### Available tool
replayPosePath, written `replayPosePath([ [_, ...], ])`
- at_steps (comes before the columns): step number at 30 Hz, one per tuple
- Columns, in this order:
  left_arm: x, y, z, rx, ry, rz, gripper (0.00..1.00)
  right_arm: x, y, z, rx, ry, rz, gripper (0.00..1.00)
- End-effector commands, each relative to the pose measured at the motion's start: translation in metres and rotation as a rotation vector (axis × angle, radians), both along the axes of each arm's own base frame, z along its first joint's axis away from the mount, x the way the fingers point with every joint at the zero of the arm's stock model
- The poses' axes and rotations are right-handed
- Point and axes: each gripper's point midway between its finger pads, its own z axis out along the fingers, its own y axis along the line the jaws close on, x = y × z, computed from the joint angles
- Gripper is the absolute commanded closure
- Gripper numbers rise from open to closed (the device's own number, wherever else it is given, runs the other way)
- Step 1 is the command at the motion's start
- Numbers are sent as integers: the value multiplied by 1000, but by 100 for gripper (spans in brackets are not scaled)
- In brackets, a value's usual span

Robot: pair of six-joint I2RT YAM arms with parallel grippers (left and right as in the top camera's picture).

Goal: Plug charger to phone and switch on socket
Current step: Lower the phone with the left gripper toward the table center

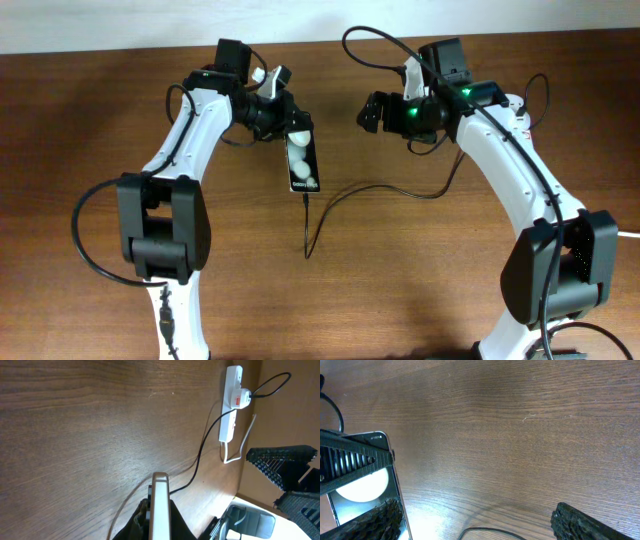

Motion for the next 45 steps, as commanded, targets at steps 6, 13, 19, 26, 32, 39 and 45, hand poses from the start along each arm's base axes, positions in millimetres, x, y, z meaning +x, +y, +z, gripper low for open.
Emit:
replayPosePath([
  [6,2,-16,-38,-90,57,-46,100,3,-2,20,-6,-53,2,1],
  [13,16,-40,-31,-115,-55,-71,100,2,-2,20,-7,-52,3,1],
  [19,21,-41,-57,-110,-7,-40,100,3,-2,20,-11,-57,11,1],
  [26,23,-36,-79,-108,24,-29,100,1,-2,19,-16,-53,17,1],
  [32,34,-15,-82,-95,20,15,95,1,-2,18,-16,-50,17,1],
  [39,30,-11,-115,-44,74,33,100,1,-2,19,-16,-51,17,1],
  [45,28,-10,-115,-43,82,34,76,1,-2,18,-16,-50,17,1],
])
